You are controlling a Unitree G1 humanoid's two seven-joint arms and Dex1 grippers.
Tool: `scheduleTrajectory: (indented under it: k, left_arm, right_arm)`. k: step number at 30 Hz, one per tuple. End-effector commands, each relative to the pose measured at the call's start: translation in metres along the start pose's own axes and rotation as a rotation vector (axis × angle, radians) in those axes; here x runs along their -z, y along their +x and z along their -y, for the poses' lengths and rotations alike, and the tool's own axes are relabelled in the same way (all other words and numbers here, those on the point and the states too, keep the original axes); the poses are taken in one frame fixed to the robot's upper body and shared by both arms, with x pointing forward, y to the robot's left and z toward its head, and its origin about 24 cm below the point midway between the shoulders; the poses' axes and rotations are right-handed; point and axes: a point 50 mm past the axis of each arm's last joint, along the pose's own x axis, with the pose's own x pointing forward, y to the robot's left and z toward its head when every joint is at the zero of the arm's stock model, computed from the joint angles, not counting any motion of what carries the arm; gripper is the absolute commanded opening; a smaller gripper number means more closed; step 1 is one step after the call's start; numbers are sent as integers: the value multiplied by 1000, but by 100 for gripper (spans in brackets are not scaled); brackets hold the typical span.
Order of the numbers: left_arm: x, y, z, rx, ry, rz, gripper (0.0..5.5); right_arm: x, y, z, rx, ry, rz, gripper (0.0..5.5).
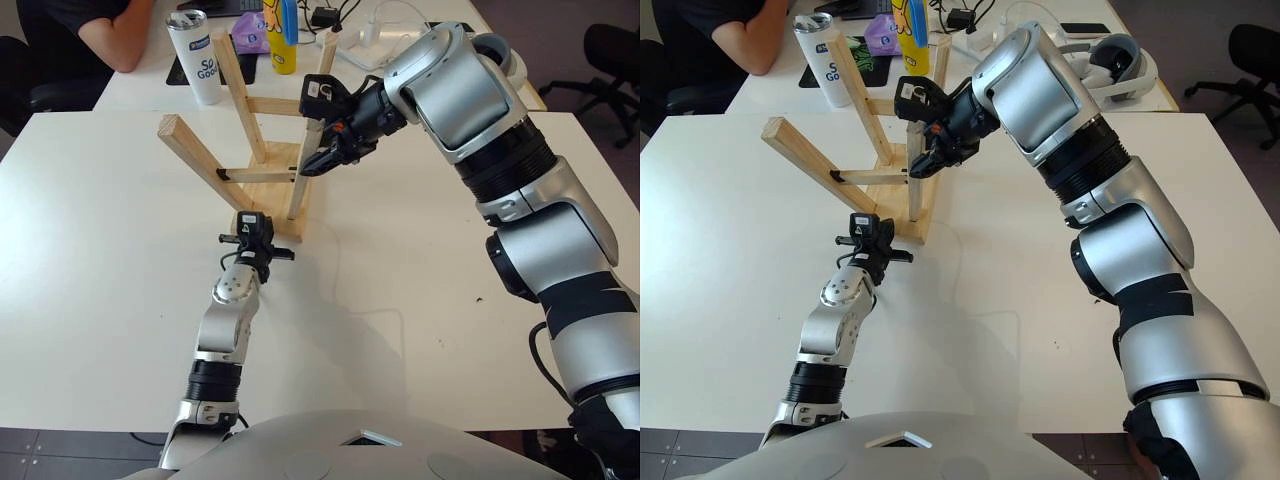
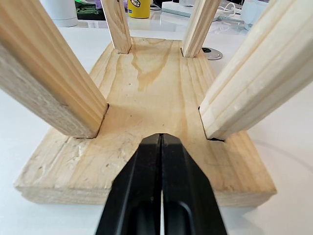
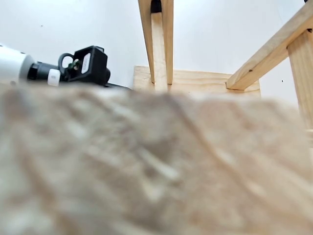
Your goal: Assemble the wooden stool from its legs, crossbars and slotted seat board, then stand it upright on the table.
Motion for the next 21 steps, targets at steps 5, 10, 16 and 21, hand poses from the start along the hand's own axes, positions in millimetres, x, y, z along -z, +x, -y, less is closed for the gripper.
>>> scheduleTrajectory:
  k: [5, 10, 16, 21]
  left_arm:
    - [-8, -11, 9, 158, 97, 2, 0]
    - [-32, -30, -15, 156, 267, 71, 0]
    - [-20, -30, -21, 176, 242, 41, 0]
    - [-10, -35, -26, 195, 250, 29, 0]
  right_arm:
    - [30, 25, -4, -59, -4, -98, 205]
    - [34, 18, -1, -8, -15, -37, 205]
    - [35, 7, 5, 108, 81, 95, 313]
    - [34, -16, 6, 185, 179, 256, 317]
